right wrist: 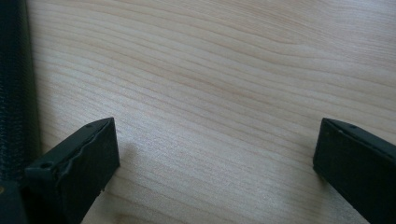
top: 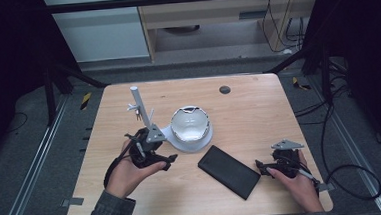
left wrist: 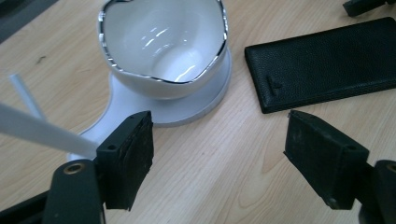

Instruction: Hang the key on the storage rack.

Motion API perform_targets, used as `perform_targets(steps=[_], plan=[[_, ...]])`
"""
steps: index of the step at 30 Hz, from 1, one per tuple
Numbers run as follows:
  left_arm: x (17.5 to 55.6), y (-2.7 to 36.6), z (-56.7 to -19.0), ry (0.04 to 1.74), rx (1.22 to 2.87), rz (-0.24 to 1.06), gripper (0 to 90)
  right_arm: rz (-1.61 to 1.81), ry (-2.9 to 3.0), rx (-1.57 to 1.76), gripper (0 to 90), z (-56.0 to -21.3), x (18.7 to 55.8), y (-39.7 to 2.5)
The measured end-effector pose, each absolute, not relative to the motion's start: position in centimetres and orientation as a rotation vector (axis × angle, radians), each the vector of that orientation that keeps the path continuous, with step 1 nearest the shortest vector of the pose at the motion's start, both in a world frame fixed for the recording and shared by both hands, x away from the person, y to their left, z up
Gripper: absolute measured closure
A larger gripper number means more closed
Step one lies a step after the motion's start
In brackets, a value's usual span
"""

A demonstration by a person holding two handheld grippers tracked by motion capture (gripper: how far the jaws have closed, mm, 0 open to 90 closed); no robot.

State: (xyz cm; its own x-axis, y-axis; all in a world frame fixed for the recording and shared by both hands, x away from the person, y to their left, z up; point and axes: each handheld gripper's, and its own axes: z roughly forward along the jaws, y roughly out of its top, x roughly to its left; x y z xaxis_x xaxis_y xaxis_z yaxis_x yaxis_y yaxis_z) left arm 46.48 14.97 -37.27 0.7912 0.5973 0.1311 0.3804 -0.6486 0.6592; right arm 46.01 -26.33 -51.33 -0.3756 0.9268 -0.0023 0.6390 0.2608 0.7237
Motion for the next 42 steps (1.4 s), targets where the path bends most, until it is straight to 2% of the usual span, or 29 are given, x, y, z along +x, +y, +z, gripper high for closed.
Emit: perform_targets(steps=[3, 8, 11, 14, 15, 17, 27, 42], plan=[[46.6, 14.1, -38.0, 0.7, 2.35, 0.435, 25.0, 0.9, 2.107, 1.42, 0.7, -51.3, 46.0, -26.3], [46.7, 12.2, -39.6, 0.651, 2.341, 0.4, 33.7, 0.893, 2.096, 1.427, 0.9, -51.3, 45.9, -26.3], [46.9, 10.8, -41.0, 0.615, 2.353, 0.383, 46.8, 0.891, 2.087, 1.439, 0.9, -51.3, 45.7, -26.2], [46.8, 10.0, -41.6, 0.608, 2.355, 0.386, 51.6, 0.895, 2.084, 1.445, 1.0, -51.3, 45.6, -26.2], [46.7, 9.4, -42.2, 0.583, 2.367, 0.377, 59.3, 0.89, 2.081, 1.441, 1.1, -51.3, 45.5, -26.3], [46.4, 8.6, -42.6, 0.56, 2.375, 0.397, 65.0, 0.887, 2.08, 1.443, 1.2, -51.3, 45.3, -26.4], [45.8, 7.5, -45.2, 0.539, 2.364, 0.348, 87.8, 0.892, 2.074, 1.452, 1.7, -51.3, 44.4, -26.7], [46.4, 7.8, -47.3, 0.593, 2.379, 0.36, 90.0, 0.891, 2.074, 1.455, 1.7, -51.3, 43.9, -26.7]])
